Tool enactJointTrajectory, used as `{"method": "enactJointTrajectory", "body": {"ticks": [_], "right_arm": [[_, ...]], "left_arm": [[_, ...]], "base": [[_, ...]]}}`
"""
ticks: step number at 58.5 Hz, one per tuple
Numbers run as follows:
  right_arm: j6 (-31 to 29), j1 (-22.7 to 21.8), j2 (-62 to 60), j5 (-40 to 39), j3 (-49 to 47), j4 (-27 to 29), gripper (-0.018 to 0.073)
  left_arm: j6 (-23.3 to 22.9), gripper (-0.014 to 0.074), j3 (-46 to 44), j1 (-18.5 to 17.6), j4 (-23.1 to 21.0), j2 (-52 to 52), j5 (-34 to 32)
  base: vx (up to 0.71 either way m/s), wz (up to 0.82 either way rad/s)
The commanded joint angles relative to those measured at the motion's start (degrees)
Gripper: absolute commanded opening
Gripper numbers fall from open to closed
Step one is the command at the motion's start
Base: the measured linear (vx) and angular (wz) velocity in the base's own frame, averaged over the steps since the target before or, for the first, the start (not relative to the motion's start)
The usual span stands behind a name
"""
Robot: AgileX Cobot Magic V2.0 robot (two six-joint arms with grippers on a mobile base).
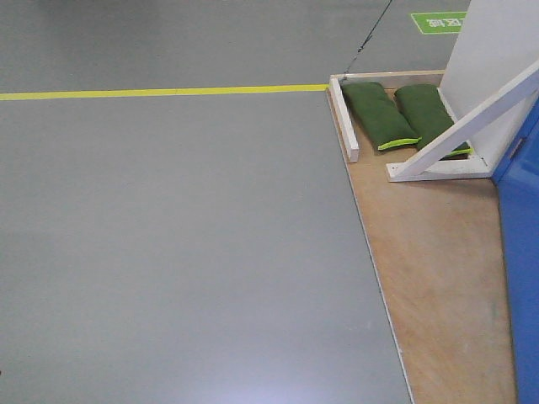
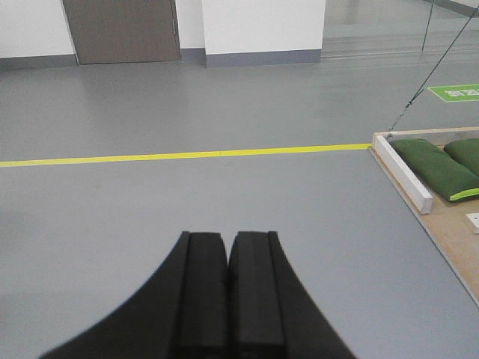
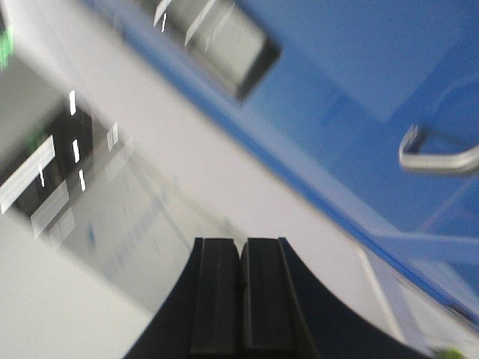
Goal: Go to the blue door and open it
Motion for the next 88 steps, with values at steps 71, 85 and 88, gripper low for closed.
{"method": "enactJointTrajectory", "body": {"ticks": [71,85,88], "right_arm": [[-0.08,-22.57,41.9,16.99,-48.87,25.07,0.0012],[-0.23,-22.52,38.12,30.93,-48.87,19.3,0.0012],[-0.23,-22.45,37.53,32.91,-48.87,19.11,0.0012]], "left_arm": [[-0.39,0.0073,-1.52,-0.07,-0.15,-0.76,-4.85],[-0.39,0.0073,-1.52,-0.07,-0.15,-0.76,-4.85],[-0.39,0.0073,-1.52,-0.07,-0.15,-0.76,-4.85]], "base": [[0.0,0.0],[0.0,0.0],[0.0,-0.01]]}}
